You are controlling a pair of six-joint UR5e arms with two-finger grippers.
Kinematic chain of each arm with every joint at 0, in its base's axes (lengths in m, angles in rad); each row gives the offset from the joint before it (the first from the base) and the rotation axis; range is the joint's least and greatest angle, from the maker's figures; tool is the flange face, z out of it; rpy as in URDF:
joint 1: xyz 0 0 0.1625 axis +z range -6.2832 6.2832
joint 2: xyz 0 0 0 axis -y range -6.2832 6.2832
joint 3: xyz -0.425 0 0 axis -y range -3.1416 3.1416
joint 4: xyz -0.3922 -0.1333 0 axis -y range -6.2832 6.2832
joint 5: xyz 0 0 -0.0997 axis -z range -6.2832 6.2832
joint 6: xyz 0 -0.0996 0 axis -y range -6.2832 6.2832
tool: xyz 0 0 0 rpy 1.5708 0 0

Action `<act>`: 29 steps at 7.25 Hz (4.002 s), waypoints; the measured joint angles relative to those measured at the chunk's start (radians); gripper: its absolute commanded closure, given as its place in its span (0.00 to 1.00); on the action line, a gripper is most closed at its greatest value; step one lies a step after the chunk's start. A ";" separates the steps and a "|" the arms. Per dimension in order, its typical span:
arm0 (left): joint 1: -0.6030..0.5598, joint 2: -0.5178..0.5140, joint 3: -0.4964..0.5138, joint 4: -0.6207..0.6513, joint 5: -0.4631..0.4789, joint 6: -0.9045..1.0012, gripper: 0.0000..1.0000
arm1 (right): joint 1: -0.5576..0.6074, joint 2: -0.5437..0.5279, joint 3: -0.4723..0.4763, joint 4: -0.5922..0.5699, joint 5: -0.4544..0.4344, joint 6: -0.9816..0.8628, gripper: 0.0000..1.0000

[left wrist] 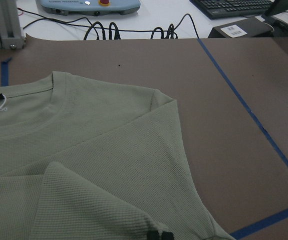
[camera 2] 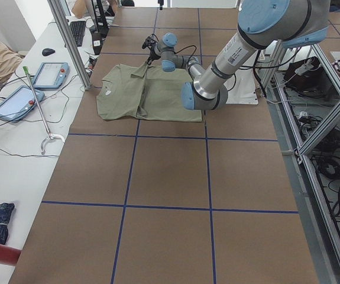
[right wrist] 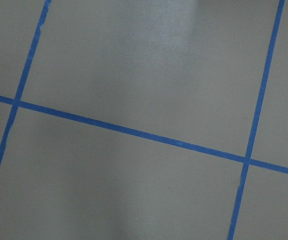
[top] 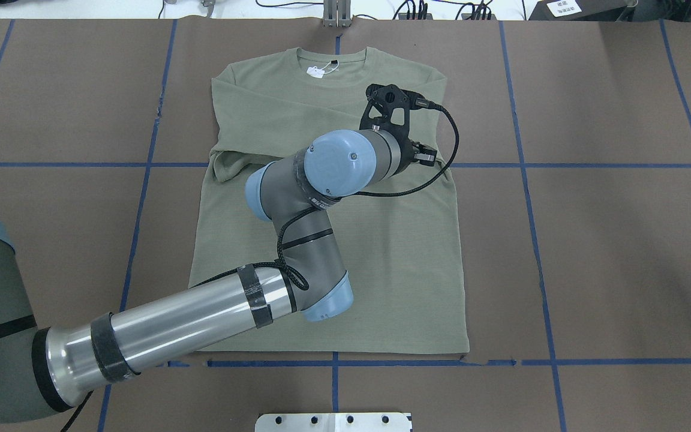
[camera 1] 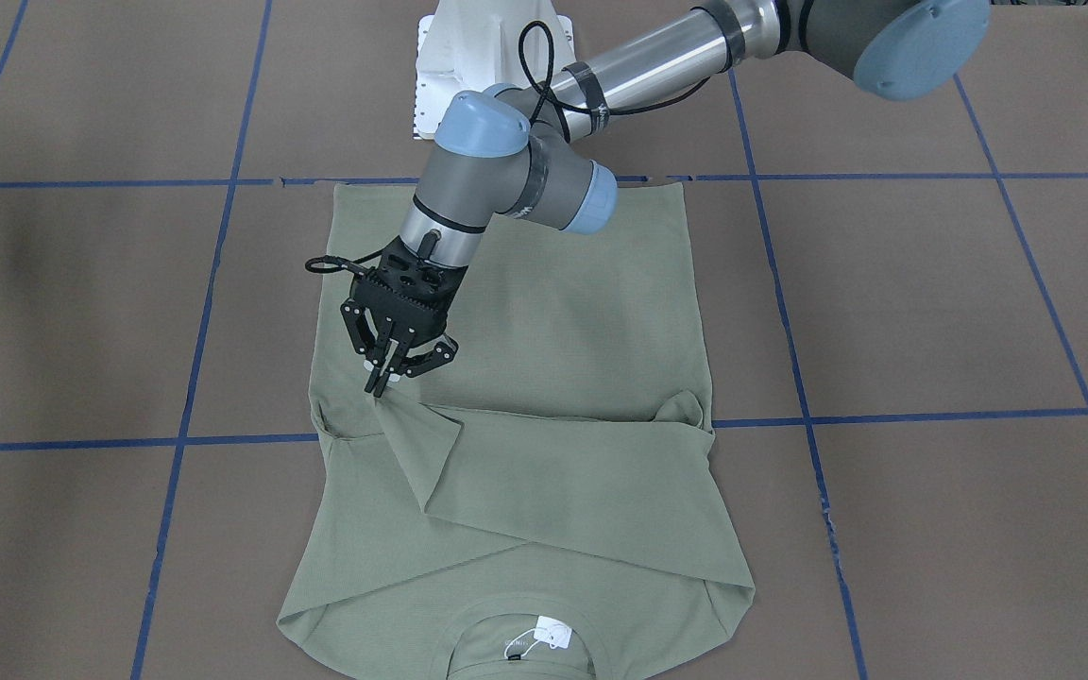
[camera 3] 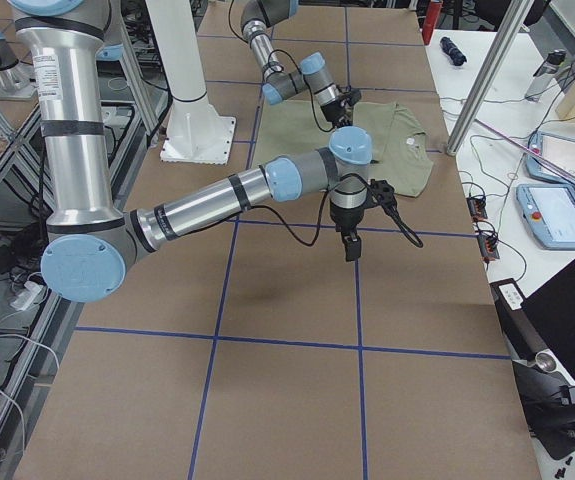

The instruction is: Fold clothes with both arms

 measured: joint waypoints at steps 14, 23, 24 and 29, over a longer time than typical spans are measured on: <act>-0.509 0.566 -0.553 0.438 -0.624 0.592 0.00 | -0.590 0.814 -0.536 0.129 -0.396 0.532 0.24; -0.514 0.594 -0.574 0.432 -0.636 0.553 0.00 | -0.764 0.939 -0.807 0.154 -0.645 0.605 0.37; -0.514 0.594 -0.575 0.431 -0.636 0.549 0.00 | -0.768 0.939 -0.821 0.169 -0.652 0.605 0.45; -0.514 0.594 -0.575 0.432 -0.635 0.538 0.00 | -0.771 0.943 -0.842 0.187 -0.658 0.604 1.00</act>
